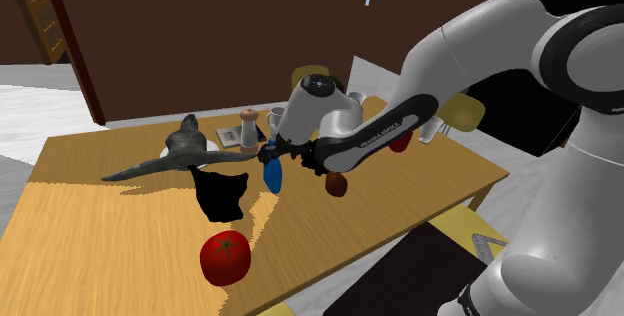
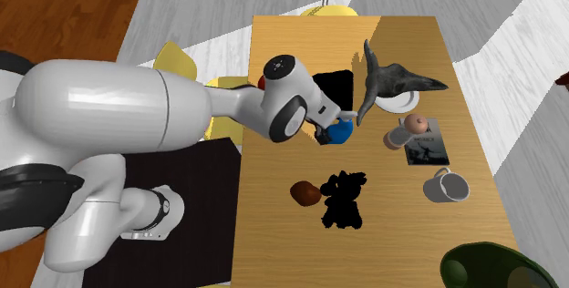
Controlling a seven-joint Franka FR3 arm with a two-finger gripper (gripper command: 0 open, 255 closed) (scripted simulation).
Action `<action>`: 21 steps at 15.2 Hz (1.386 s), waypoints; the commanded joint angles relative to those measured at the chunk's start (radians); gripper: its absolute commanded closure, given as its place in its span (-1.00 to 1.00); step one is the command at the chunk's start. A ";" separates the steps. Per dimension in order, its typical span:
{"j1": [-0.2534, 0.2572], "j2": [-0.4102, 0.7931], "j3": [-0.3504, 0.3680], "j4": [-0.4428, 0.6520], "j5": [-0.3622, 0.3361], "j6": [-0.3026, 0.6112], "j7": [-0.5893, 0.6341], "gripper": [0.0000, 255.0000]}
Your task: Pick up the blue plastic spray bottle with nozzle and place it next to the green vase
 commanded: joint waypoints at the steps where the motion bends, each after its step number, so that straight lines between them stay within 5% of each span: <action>1: 0.011 0.041 -0.016 0.024 -0.052 0.012 0.042 -1.00; 6: 0.030 0.109 -0.049 0.061 -0.125 0.034 0.096 -1.00; 13: 0.030 0.109 -0.049 0.061 -0.125 0.034 0.096 -1.00; 14: 0.030 0.109 -0.049 0.061 -0.125 0.034 0.096 1.00; 21: 0.030 0.109 -0.049 0.061 -0.125 0.034 0.096 1.00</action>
